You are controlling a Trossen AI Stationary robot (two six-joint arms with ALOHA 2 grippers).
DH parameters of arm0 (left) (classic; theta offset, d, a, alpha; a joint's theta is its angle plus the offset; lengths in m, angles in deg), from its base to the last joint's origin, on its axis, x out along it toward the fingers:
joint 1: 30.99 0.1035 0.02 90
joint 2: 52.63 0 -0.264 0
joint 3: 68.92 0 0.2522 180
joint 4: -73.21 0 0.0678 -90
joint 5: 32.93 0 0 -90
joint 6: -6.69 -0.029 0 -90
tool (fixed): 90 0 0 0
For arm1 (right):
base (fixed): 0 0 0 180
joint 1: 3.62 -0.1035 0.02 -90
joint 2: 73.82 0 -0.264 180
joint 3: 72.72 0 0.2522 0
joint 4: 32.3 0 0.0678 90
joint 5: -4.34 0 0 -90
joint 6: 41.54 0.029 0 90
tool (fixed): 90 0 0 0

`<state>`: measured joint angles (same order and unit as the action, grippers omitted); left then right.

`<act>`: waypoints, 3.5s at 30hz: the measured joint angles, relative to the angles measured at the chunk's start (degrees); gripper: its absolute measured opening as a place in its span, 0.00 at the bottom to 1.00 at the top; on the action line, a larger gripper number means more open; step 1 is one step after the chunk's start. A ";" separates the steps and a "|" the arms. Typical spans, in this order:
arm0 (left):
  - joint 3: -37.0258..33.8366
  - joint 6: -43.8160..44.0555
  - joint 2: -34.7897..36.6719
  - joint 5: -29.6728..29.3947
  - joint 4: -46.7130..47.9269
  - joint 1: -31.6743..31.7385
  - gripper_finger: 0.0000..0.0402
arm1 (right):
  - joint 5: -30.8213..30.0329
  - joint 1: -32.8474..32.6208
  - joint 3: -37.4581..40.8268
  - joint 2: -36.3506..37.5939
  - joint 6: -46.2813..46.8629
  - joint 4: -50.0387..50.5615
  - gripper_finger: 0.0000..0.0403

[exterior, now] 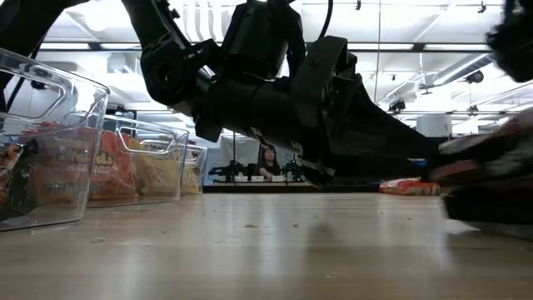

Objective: Sort Maruchan noodles
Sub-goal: Put the black noodles pack into the bottom transparent bin

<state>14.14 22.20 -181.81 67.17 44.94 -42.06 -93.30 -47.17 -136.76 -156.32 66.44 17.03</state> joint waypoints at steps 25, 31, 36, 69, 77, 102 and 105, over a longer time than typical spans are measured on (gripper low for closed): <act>-0.02 -1.45 0.85 0.24 2.02 2.53 0.51 | -11.26 -1.43 -18.99 -3.20 0.65 7.31 0.56; 0.00 -1.10 0.94 4.89 2.78 2.46 0.51 | -5.43 -4.24 -19.89 -9.15 9.28 10.61 0.56; -0.02 -1.53 3.17 5.57 2.86 2.47 0.51 | -5.76 -6.92 -19.89 -12.33 14.75 9.62 0.56; 0.00 -7.35 2.65 5.44 8.03 -3.93 0.44 | -24.19 -7.71 -14.20 -16.09 8.33 5.94 0.56; -0.07 -7.28 2.51 5.47 9.57 -4.00 0.42 | -28.48 -6.46 -14.03 -16.11 3.28 0.94 0.56; -0.04 -7.48 2.57 0.30 8.03 -3.70 0.42 | -30.82 -4.15 -13.06 -16.09 0.41 -0.43 0.40; -0.04 -7.49 3.02 -0.33 8.04 -3.22 0.42 | -30.22 -4.13 -13.07 -15.88 0.11 -0.57 0.38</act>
<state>14.10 14.72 -178.80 66.85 52.98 -45.29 -123.53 -51.30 -149.82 -172.20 66.55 16.46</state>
